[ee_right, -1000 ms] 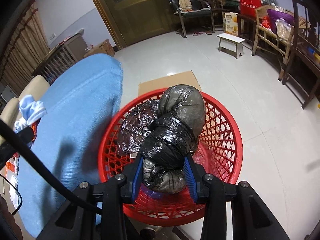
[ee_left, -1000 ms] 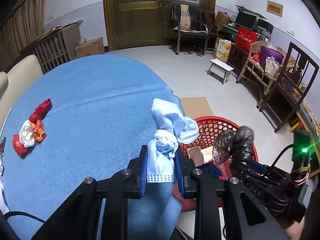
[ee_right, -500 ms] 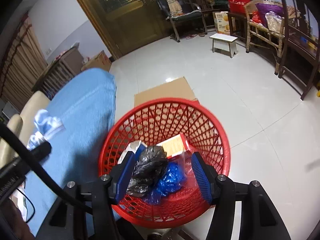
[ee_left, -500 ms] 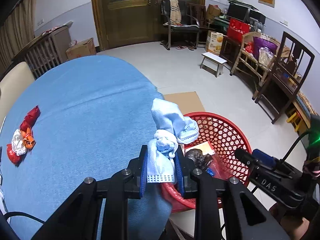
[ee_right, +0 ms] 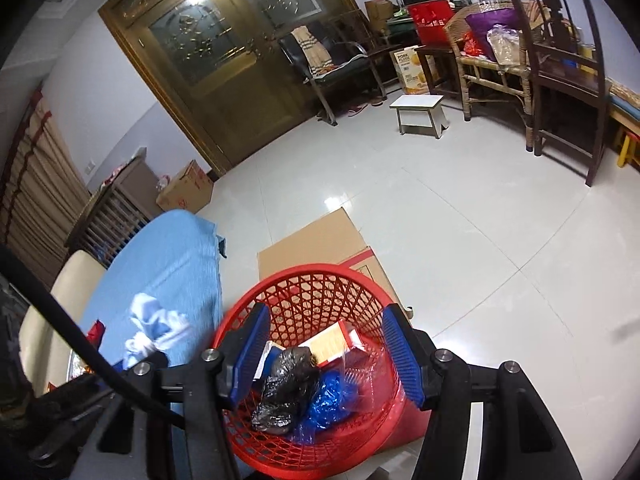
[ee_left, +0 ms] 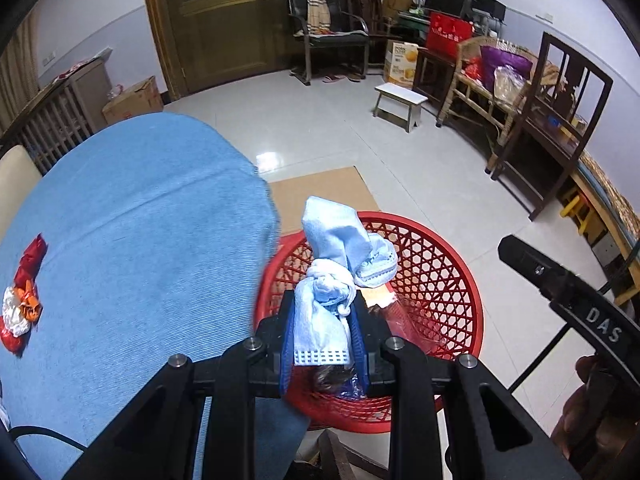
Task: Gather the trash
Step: 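Open both tools to drop the black bag and mask into the basket, then move both tools back over the table toward the red and orange bags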
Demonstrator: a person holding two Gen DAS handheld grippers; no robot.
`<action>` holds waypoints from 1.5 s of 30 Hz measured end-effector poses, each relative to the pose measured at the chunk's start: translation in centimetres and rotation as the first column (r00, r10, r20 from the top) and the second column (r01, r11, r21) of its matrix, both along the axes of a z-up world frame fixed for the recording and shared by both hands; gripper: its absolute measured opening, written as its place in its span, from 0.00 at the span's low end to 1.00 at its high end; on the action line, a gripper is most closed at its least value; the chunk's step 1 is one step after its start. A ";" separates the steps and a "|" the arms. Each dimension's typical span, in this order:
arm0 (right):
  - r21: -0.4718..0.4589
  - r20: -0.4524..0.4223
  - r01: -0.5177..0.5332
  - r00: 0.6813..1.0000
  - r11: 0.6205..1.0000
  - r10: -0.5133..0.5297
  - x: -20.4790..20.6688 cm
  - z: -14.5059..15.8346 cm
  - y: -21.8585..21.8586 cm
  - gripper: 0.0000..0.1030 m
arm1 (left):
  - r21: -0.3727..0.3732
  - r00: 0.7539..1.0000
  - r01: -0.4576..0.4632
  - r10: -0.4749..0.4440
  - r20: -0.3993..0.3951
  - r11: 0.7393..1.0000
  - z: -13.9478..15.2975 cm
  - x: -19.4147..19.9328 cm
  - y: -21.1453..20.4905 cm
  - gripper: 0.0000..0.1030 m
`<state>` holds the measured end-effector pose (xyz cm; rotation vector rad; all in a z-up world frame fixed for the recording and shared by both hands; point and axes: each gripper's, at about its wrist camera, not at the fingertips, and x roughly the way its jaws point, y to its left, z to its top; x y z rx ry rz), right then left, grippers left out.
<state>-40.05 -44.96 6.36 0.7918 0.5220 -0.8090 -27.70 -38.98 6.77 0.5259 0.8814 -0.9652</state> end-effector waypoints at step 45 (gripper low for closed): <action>-0.063 -0.104 -0.362 0.929 0.930 0.355 12.1 1.9 10.5 0.61 | -0.137 0.895 -0.445 0.438 -0.077 0.885 1.0 12.2 20.0 0.72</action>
